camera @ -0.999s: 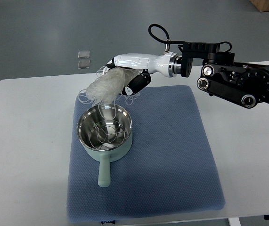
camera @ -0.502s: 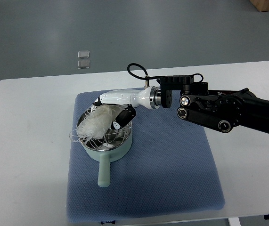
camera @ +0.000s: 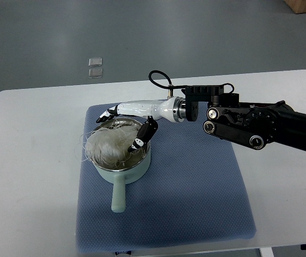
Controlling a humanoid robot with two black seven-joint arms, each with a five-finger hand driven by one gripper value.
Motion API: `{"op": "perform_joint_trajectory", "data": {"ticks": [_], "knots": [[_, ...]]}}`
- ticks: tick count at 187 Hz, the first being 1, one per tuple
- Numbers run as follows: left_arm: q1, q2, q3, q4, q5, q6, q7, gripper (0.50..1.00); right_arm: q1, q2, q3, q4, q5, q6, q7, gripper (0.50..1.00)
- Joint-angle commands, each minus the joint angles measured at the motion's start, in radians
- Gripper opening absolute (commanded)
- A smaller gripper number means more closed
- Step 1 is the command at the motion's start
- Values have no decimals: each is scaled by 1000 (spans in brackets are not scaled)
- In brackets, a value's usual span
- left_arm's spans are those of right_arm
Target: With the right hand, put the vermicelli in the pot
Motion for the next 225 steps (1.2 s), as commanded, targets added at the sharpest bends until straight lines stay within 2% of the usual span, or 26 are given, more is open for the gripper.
{"op": "perform_joint_trajectory", "data": {"ticks": [1,54,94,151,198,220,225], "knots": [[0,0,0,0,0,0,0,1000,0,-18,32,-3,1,0,-1,895],[0,0,0,-1,0,0,0,1000,-28,-69,161,-56,148,15,-9,895],[0,0,-2,-3,0,0,0,1000,-114,-87,292,-147,351,3,-94,895],[0,0,-3,-3,0,0,0,1000,-252,-81,445,-225,655,-3,-157,895],[0,0,-5,-3,0,0,0,1000,-283,-74,460,-262,924,-116,-153,895],[0,0,-5,-1,0,0,0,1000,-290,-78,474,-262,990,-126,-147,897],[0,0,-5,-1,0,0,0,1000,-292,-78,479,-262,994,-126,-147,917]]}}
